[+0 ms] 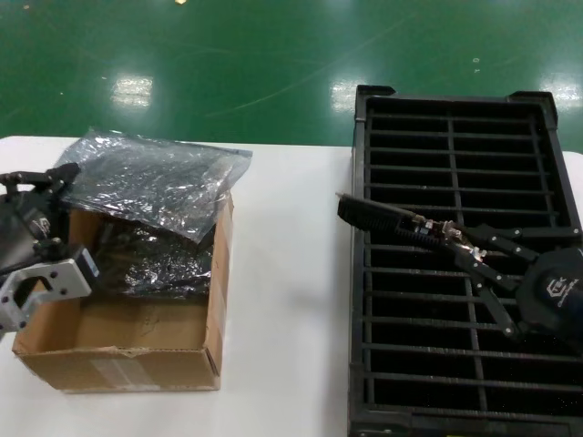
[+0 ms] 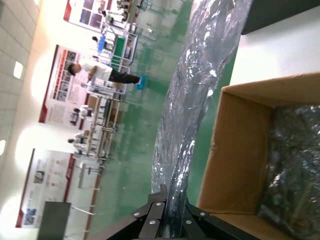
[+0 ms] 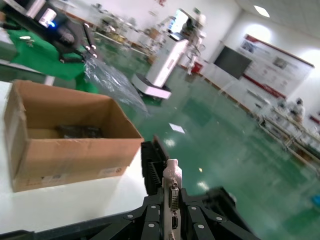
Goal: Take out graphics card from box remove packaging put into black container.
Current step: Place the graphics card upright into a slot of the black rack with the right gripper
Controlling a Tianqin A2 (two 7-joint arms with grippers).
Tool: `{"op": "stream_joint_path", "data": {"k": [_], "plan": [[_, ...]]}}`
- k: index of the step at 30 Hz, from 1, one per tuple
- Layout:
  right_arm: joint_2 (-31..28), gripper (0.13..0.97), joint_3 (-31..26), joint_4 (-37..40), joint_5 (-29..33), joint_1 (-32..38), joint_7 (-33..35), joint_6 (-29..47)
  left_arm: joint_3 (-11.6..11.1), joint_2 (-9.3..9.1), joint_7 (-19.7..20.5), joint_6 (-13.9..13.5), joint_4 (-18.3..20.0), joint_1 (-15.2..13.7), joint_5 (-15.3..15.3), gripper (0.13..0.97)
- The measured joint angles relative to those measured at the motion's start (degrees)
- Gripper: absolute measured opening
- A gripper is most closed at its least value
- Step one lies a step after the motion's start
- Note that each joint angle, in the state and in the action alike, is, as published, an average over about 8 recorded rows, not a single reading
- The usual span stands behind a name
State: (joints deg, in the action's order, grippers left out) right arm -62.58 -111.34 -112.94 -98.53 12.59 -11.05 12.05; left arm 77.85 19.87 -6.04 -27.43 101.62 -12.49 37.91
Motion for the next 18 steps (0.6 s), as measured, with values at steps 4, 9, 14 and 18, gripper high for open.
{"op": "stream_joint_path", "data": {"k": [4, 9, 14, 18], "plan": [[1.0, 0.187, 1.1, 0.3, 3.0, -0.3, -2.9, 1.1, 0.4, 1.81, -1.8, 2.3, -0.7, 0.5, 2.2, 0.139], [2.3, 0.187, 3.7, 0.0, 2.9, -1.7, -1.5, 3.0, 0.1, 2.97, -3.2, 4.0, -1.1, 1.1, 3.6, 0.139], [3.5, 0.187, 5.5, -0.1, 3.4, -2.6, -1.1, 4.4, -0.7, 3.27, -4.1, 4.5, -1.4, 1.4, 3.7, 0.139], [4.4, 0.187, 6.7, -0.1, 4.0, -3.1, -1.1, 5.5, -1.0, 3.51, -4.9, 4.5, -1.7, 1.4, 3.7, 0.139]]}}
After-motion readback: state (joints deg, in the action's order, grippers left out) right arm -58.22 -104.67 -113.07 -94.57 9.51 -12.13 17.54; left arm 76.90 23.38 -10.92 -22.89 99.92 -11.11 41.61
